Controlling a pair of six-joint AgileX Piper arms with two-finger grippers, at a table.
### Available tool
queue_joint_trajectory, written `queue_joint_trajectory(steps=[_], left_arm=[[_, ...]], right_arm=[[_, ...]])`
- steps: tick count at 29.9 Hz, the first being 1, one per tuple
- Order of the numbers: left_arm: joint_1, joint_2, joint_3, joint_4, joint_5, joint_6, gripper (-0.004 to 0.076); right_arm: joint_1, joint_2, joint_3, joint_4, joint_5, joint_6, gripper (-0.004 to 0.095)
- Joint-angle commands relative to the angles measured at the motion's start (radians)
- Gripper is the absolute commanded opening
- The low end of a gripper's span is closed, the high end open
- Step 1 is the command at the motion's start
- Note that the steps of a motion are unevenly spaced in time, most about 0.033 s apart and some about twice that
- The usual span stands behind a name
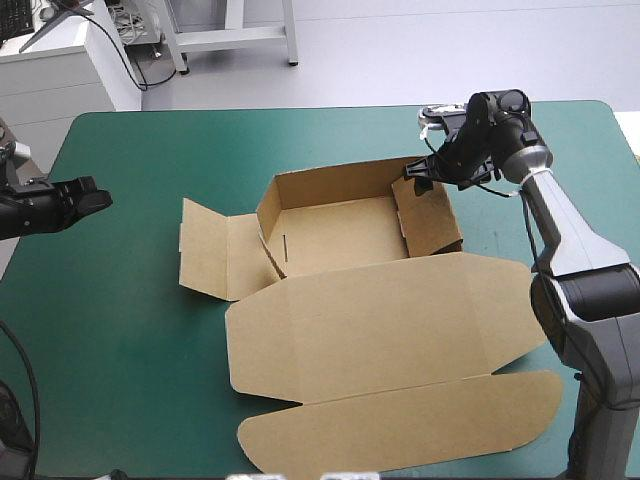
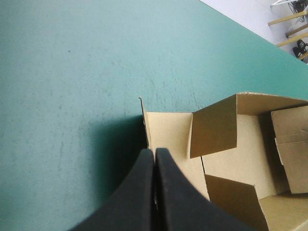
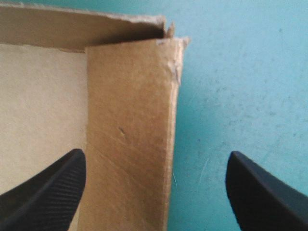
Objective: Fold the box
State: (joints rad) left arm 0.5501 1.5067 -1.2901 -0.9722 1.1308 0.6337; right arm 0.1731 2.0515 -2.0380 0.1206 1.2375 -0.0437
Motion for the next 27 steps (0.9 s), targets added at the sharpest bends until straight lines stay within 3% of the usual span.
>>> queue_joint_trajectory(steps=[1, 18, 27], left_arm=[[0.000, -0.039, -0.024, -0.067, -0.007, 0.005, -0.0009], [0.000, -0.039, -0.024, -0.077, -0.009, -0.006, -0.0009], [0.000, -0.039, -0.024, -0.078, -0.011, -0.006, -0.0009]], right_arm=[[-0.006, -0.074, -0.079, 0.019, 0.013, 0.020, 0.0829], [-0.006, -0.394, 0.099, -0.028, 0.013, 0.036, 0.0820], [-0.006, -0.374, 0.124, -0.029, 0.013, 0.044, 0.0820]])
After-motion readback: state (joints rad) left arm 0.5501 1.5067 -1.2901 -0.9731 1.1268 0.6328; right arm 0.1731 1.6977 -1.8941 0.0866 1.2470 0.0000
